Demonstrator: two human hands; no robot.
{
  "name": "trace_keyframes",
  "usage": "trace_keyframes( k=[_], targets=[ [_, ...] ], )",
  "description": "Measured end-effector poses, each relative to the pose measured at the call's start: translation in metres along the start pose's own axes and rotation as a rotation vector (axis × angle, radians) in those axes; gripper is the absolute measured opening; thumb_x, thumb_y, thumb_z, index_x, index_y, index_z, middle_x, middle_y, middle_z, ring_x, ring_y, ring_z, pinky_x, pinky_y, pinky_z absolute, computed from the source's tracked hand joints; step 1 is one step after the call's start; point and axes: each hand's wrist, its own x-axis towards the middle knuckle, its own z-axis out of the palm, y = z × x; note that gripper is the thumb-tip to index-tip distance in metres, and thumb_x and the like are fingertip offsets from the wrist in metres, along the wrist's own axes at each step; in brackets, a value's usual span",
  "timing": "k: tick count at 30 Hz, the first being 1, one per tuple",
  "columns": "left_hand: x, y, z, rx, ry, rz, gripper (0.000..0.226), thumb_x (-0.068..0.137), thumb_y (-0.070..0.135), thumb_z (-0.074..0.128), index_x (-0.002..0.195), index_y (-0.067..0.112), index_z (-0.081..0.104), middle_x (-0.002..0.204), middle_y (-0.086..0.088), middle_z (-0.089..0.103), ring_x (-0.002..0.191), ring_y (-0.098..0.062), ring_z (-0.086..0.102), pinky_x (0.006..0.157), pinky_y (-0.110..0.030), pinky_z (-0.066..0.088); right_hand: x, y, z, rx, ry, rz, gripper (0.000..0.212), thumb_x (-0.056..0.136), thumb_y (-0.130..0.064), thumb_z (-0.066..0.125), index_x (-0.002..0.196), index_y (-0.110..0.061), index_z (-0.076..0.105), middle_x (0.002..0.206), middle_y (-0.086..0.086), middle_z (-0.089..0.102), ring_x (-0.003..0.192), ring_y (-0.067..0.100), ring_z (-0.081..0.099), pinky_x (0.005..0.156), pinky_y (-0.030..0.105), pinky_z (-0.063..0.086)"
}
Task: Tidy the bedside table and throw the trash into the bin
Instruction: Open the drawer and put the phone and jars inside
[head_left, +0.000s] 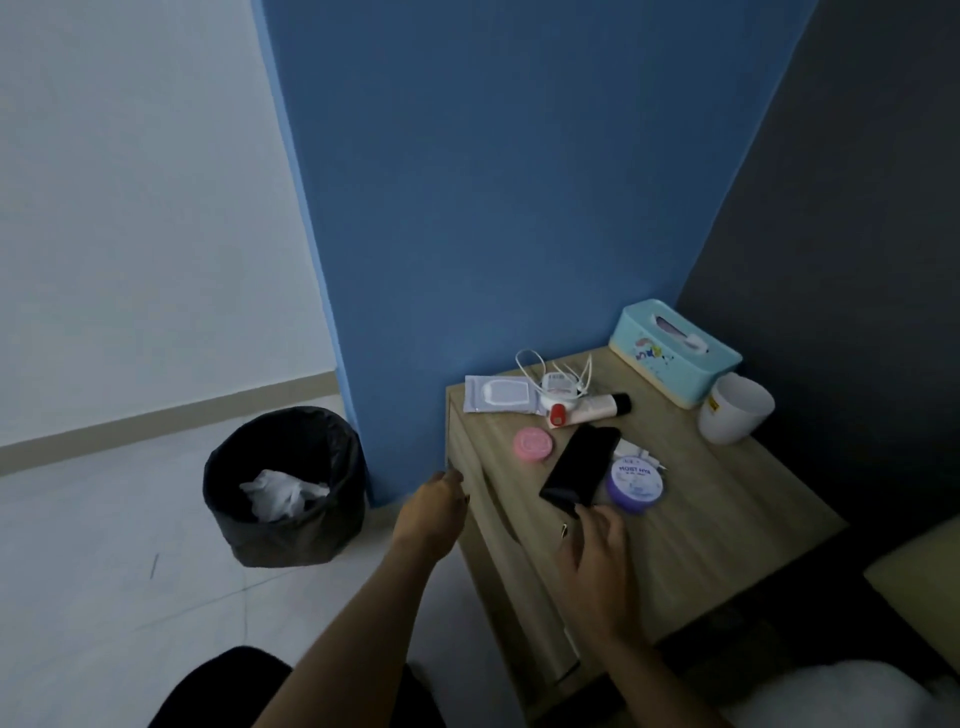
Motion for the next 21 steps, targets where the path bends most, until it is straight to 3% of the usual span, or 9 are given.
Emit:
trace_keyframes(
  k=[5,8,10,13,16,21],
  targets=[
    [0.012,0.002,0.028,-0.003,-0.042,-0.001,0.035,0.096,0.028,0.046,0.129,0.014,0.051,0.126,-0.010,0.057,0.110,-0.029,0.060,0.090,-0.042,0.052,-0.001,0.016,0.005,0.052,-0.005,0.059,0.041,0.090,-0.023,0.058,0.129,-0.018,0.049,0.133,0.007,0.049,0.109,0.014,0.054,0.081,0.027,0.052],
    [0.019,0.000,0.041,-0.006,-0.055,-0.034,0.041,0.097,0.029,0.046,0.134,0.014,0.047,0.132,-0.011,0.055,0.115,-0.029,0.057,0.093,-0.044,0.051,0.001,0.025,0.012,-0.065,-0.035,0.103,0.057,0.094,-0.031,0.051,0.145,-0.011,0.035,0.152,0.011,0.035,0.136,0.022,0.040,0.102,0.034,0.046],
    [0.024,-0.003,0.049,-0.014,-0.059,-0.052,0.043,0.097,0.031,0.045,0.136,0.012,0.044,0.132,-0.013,0.055,0.117,-0.031,0.056,0.095,-0.044,0.050,0.002,0.027,0.016,-0.224,-0.035,0.030,0.056,0.096,-0.036,0.039,0.144,-0.008,0.038,0.154,0.012,0.033,0.142,0.026,0.033,0.111,0.041,0.037],
    [0.032,-0.005,0.062,-0.014,-0.065,-0.074,0.049,0.098,0.035,0.043,0.139,0.009,0.041,0.135,-0.016,0.054,0.122,-0.033,0.053,0.099,-0.043,0.047,0.006,0.030,0.021,-0.343,-0.035,-0.034,0.061,0.093,-0.038,0.025,0.136,-0.002,0.048,0.146,0.017,0.046,0.139,0.028,0.039,0.115,0.045,0.030],
    [0.036,-0.001,0.073,-0.028,-0.083,-0.086,0.053,0.098,0.038,0.042,0.142,0.008,0.036,0.141,-0.016,0.050,0.126,-0.033,0.050,0.100,-0.040,0.044,0.006,0.033,0.024,-0.364,-0.010,-0.048,0.061,0.092,-0.037,0.025,0.134,0.000,0.051,0.142,0.018,0.049,0.137,0.030,0.042,0.114,0.047,0.031],
    [0.048,0.000,0.091,-0.102,-0.098,-0.123,0.049,0.096,0.035,0.045,0.136,0.007,0.039,0.133,-0.019,0.054,0.118,-0.036,0.055,0.093,-0.041,0.047,0.005,0.036,0.029,-0.341,0.004,-0.048,0.058,0.092,-0.033,0.029,0.131,0.003,0.053,0.139,0.021,0.052,0.133,0.033,0.046,0.111,0.048,0.035]
  ],
)
